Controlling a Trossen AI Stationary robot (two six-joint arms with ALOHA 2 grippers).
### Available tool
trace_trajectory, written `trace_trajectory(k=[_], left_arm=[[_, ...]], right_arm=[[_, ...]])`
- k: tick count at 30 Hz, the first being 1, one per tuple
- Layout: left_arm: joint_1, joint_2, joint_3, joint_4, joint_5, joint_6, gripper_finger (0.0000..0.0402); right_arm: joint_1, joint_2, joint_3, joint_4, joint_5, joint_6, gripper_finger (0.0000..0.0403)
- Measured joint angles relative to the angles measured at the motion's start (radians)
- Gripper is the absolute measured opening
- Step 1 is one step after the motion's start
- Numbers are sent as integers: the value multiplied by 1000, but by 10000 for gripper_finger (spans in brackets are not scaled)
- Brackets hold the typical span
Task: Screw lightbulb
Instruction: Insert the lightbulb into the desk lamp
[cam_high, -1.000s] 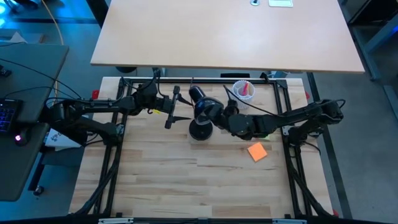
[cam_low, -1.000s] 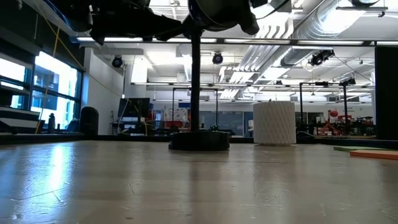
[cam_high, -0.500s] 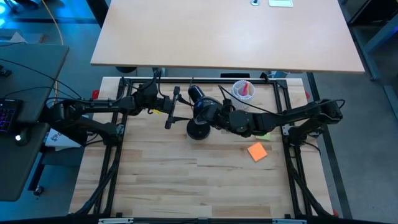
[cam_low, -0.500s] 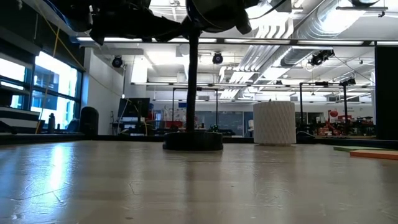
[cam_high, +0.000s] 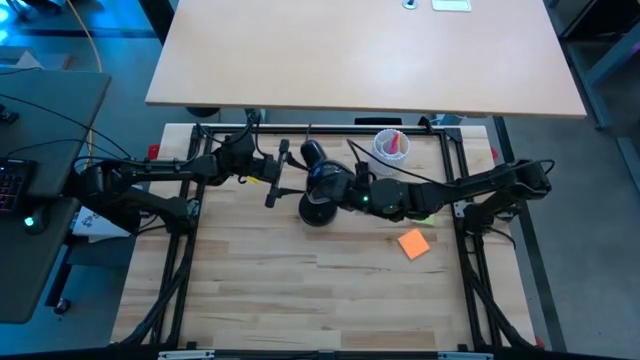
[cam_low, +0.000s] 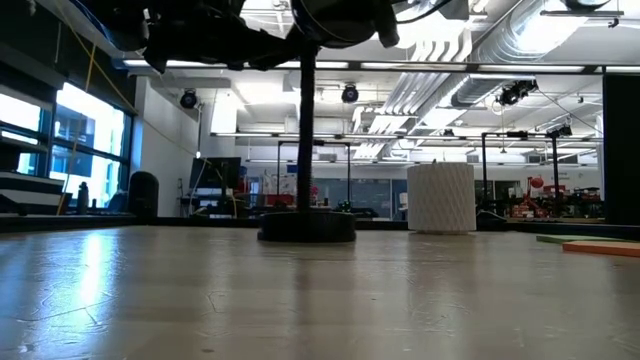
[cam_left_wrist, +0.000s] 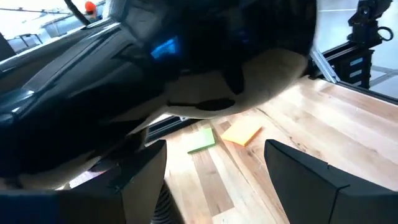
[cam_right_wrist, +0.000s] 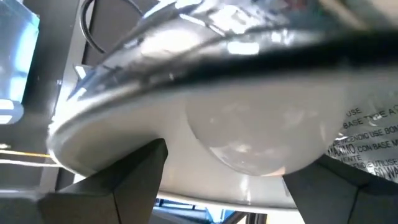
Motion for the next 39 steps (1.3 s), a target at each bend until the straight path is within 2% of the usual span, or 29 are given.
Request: trace_trajectory(k=[4, 14, 20, 25, 29, 33, 35, 37, 39], left_arm=[[0, 0, 0, -4, -38, -7, 266], [0, 0, 0, -7, -36, -17, 266], [1, 0, 0, -22, -46, -21, 266], [0, 0, 0, -31, -44, -28, 266], [0, 0, 0, -36, -43, -42, 266], [0, 0, 0, -44, -43, -72, 266], [0, 0, 0, -62, -47, -86, 266], [0, 0, 0, -99, -77, -93, 266], [0, 0, 0, -137, -113, -98, 266]], right_arm=[[1, -1, 0, 0, -33, 43, 307], [0, -13, 0, -14, -103, 41, 307], [12, -70, 0, -104, -157, 28, 307], [26, -130, 0, -199, -181, -50, 307], [44, -167, 0, -234, -258, -234, 307], [92, -179, 1, -239, -254, -556, 307], [135, -178, 1, -268, -178, -705, 307], [179, -166, 1, -290, -66, -783, 307], [217, -162, 1, -316, 0, -837, 307]])
